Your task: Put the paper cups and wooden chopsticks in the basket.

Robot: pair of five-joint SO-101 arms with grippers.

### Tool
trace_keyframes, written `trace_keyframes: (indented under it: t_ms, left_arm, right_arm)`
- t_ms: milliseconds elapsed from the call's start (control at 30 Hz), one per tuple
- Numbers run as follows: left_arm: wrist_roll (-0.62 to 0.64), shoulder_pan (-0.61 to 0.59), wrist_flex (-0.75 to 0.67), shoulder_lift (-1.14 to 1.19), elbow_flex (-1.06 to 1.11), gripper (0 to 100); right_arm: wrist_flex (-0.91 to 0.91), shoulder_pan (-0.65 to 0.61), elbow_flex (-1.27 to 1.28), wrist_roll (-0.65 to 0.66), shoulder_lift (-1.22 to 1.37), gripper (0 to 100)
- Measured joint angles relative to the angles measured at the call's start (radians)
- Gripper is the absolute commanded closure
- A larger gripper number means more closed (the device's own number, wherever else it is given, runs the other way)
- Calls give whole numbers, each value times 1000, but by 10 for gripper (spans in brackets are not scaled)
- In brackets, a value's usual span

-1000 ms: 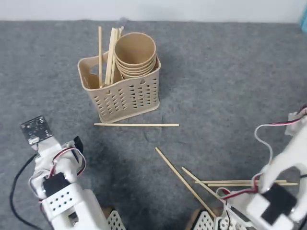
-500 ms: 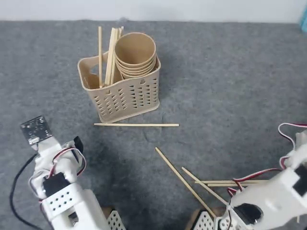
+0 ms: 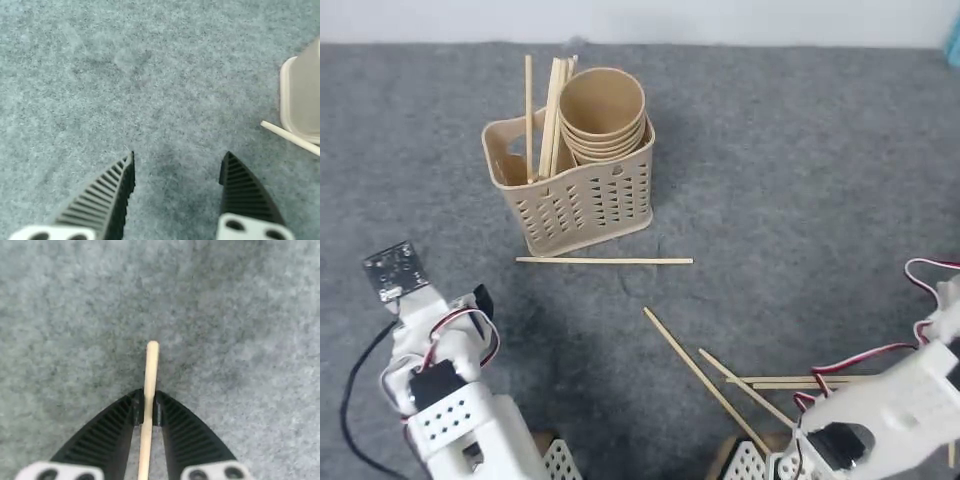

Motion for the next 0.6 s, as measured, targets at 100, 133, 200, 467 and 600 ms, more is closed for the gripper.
trace_keyframes:
  t_ms: [100, 133, 200, 467, 600]
  left_arm:
    - [0, 2, 0, 0, 0, 736]
    - [0, 2, 0, 0, 0, 736]
    - [0, 2, 0, 0, 0, 736]
    - [0, 2, 0, 0, 0, 736]
    - [0, 2, 0, 0, 0, 736]
  right_arm:
    - [64, 14, -5, -2, -34, 992]
    - [106, 21, -5, -2, -52, 992]
    - [196, 32, -21, -2, -107, 992]
    - [635, -3, -92, -2, -514, 992]
    - [776, -97, -92, -80, -764, 992]
